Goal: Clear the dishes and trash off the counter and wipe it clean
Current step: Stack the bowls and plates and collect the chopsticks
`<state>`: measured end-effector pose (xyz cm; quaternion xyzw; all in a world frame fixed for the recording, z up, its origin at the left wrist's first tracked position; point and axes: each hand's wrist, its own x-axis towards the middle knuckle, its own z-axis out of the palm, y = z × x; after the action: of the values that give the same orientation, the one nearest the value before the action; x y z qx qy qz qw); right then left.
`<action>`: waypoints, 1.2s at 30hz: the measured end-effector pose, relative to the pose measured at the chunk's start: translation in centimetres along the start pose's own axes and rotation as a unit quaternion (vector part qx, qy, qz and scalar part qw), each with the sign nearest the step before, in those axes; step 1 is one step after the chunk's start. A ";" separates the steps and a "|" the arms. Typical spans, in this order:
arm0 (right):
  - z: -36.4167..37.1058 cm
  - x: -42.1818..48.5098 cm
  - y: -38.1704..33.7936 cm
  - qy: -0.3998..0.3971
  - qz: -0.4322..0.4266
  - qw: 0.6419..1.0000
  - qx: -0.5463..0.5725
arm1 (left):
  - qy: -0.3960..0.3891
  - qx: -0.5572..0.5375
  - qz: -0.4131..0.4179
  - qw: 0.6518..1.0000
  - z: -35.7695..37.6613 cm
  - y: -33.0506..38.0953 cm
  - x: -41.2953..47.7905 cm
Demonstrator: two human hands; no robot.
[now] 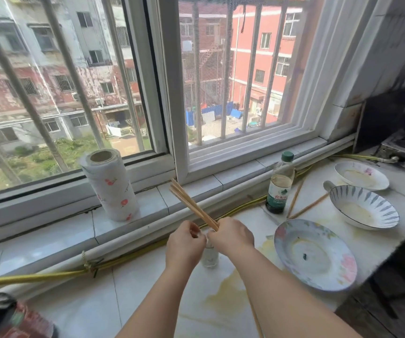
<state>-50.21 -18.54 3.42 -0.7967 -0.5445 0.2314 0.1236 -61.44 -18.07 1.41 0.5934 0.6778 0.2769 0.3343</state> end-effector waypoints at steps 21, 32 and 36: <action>6.0 -2.9 8.9 -0.042 0.203 0.978 0.008 | 0.049 -0.293 -0.162 0.941 0.9 -4.8 -0.6; 0.4 -2.5 7.9 0.050 0.053 0.992 0.107 | 0.050 -0.270 -0.164 0.947 5.0 -4.8 -4.2; -1.6 -1.8 10.3 0.080 0.050 0.983 0.159 | -0.034 -0.246 -0.138 0.959 8.0 -1.8 -5.6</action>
<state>-41.63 -24.03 0.59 -0.8093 -0.4485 0.2560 0.2799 -55.85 -24.07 -4.28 0.4022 0.6522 0.3660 0.5281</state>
